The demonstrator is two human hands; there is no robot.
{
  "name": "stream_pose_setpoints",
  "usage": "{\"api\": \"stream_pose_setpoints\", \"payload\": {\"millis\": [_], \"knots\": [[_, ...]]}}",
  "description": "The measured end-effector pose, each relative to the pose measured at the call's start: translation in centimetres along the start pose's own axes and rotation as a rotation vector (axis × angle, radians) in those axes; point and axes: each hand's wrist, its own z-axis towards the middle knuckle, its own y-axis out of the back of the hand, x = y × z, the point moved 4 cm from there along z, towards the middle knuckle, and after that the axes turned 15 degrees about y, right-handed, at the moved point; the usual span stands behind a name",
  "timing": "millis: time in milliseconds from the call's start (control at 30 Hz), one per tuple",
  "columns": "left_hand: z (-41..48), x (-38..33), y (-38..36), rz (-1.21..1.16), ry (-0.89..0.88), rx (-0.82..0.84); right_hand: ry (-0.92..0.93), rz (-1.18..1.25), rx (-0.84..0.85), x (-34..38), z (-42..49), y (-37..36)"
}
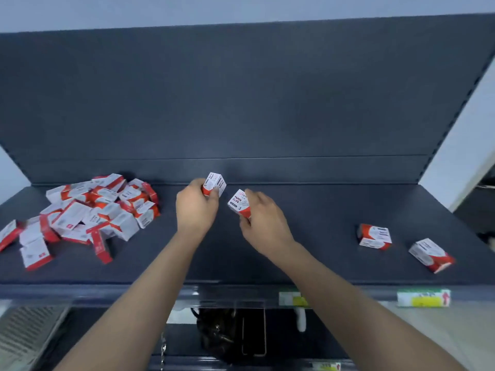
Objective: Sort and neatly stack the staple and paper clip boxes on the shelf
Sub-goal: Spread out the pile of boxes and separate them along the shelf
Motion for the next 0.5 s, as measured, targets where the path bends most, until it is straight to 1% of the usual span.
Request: {"api": "stream_pose_setpoints", "payload": {"millis": [300,500], "knots": [[-8.2,-9.8,-12.4,-0.024,-0.087,0.231,-0.183,-0.05,-0.061,-12.9,-9.4,8.1],[-11.3,-13.2,-17.8,0.073,-0.21,0.346,-0.369,-0.105,-0.096,-18.8,-11.9,11.3]]}}
